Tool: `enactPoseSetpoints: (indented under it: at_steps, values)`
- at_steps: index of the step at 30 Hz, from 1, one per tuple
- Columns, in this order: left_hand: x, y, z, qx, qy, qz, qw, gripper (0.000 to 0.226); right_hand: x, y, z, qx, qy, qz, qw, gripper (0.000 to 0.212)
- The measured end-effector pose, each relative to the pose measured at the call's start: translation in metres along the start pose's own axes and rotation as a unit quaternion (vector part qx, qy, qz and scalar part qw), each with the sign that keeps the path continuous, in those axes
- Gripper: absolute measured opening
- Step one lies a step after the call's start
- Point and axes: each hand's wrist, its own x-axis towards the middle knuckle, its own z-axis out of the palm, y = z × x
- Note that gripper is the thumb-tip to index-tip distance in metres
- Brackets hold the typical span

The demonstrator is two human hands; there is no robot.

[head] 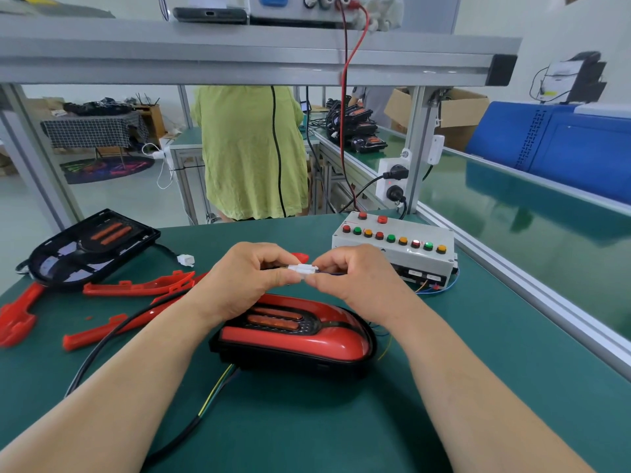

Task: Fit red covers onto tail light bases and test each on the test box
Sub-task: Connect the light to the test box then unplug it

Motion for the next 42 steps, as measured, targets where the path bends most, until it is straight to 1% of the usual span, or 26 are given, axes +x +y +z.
enactPoseSetpoints:
  at_steps: [3,6,9,10,13,15,17,19,21,24,26,29,31,34,36,38,42]
  values:
    - [-0.001,0.001,0.0,-0.01,-0.007,-0.005,1.0,0.011,0.0,0.001,-0.003,0.013,-0.015,-0.004,1.0,0.011]
    - [0.0,0.003,0.001,-0.004,-0.001,-0.008,1.0,0.011,-0.001,0.001,-0.001,0.001,0.006,-0.004,1.0,0.017]
    - [0.0,-0.001,-0.009,-0.012,0.039,-0.053,0.998,0.004,0.001,0.003,-0.008,0.0,0.063,0.009,0.998,0.015]
    - [-0.001,-0.004,-0.014,-0.019,0.052,-0.067,0.996,0.007,0.002,0.005,-0.012,0.008,0.076,0.013,0.997,0.013]
    - [-0.002,-0.014,-0.024,-0.035,0.082,-0.082,0.993,0.006,0.003,0.007,-0.015,0.002,0.064,0.019,0.998,0.009]
    - [-0.001,-0.016,-0.025,-0.036,0.087,-0.086,0.992,0.006,0.004,0.01,-0.012,-0.027,0.062,0.025,0.997,0.015]
    - [-0.001,-0.018,-0.025,-0.032,0.088,-0.086,0.992,0.008,0.005,0.014,-0.013,-0.086,0.072,0.037,0.993,0.019]
    - [-0.001,-0.022,-0.027,-0.023,0.09,-0.093,0.991,0.01,0.006,0.019,-0.016,-0.153,0.065,0.061,0.984,0.023]
    - [-0.001,-0.025,-0.027,0.006,0.073,-0.104,0.992,0.005,0.005,0.023,-0.015,-0.215,0.033,0.093,0.972,0.029]
    - [0.001,-0.026,-0.023,0.089,0.03,-0.126,0.988,0.022,0.004,0.024,-0.013,-0.258,-0.003,0.12,0.959,0.039]
    - [0.002,-0.026,-0.018,0.134,0.021,-0.147,0.98,0.033,0.004,0.026,-0.014,-0.277,-0.012,0.123,0.953,0.04]
    - [0.002,-0.026,-0.013,0.153,0.004,-0.162,0.975,0.038,0.005,0.026,-0.014,-0.308,-0.031,0.12,0.943,0.041]
    - [0.002,-0.026,-0.013,0.162,-0.009,-0.171,0.972,0.037,0.005,0.026,-0.012,-0.323,-0.03,0.109,0.94,0.039]
    - [0.001,-0.027,-0.014,0.193,-0.037,-0.176,0.965,0.041,0.008,0.025,-0.012,-0.359,0.011,0.081,0.93,0.037]
    - [0.002,-0.027,-0.016,0.216,-0.063,-0.177,0.958,0.046,0.008,0.026,-0.011,-0.346,0.027,0.077,0.935,0.035]
    - [0.002,-0.028,-0.018,0.203,-0.084,-0.191,0.957,0.046,0.008,0.027,-0.009,-0.325,0.019,0.081,0.942,0.032]
    - [-0.002,-0.026,-0.021,0.105,-0.114,-0.237,0.959,0.055,0.008,0.028,-0.004,-0.311,0.008,0.087,0.946,0.027]
